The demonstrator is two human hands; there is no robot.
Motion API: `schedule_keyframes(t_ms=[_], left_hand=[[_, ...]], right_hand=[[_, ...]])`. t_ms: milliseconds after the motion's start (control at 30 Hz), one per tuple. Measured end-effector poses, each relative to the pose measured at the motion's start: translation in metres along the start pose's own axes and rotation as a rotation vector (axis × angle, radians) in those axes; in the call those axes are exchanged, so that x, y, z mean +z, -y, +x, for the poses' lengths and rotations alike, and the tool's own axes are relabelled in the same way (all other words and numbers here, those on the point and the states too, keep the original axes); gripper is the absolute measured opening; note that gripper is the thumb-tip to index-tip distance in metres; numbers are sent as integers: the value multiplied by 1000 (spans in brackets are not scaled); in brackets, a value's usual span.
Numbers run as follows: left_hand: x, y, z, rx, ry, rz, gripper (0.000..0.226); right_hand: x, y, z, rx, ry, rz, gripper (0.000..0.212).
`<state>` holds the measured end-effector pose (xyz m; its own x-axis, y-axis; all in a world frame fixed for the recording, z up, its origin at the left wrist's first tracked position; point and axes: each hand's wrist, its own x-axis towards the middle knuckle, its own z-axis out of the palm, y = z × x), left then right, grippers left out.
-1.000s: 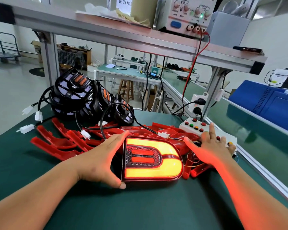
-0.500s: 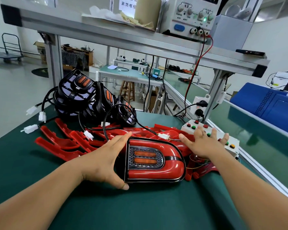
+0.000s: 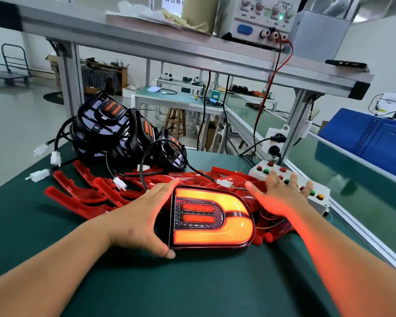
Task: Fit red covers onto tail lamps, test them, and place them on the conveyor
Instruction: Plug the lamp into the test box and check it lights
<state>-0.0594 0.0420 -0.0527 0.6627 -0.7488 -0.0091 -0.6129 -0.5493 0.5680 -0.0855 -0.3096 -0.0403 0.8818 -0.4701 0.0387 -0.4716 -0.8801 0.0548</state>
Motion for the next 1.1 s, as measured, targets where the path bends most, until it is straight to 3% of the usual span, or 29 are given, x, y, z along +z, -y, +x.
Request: schedule_keyframes(t_ms=[400, 567, 967, 1100], left_hand=[[0, 0, -1, 1, 7, -14, 145], [-1, -4, 0, -4, 5, -31, 145], [-1, -1, 0, 14, 12, -31, 145], [0, 1, 0, 21, -2, -24, 145]], right_hand=[[-2, 2, 4, -54, -37, -13, 137], [-4, 5, 9, -80, -83, 7, 122], [-5, 7, 12, -96, -125, -48, 120], [-7, 10, 11, -136, -131, -65, 110]])
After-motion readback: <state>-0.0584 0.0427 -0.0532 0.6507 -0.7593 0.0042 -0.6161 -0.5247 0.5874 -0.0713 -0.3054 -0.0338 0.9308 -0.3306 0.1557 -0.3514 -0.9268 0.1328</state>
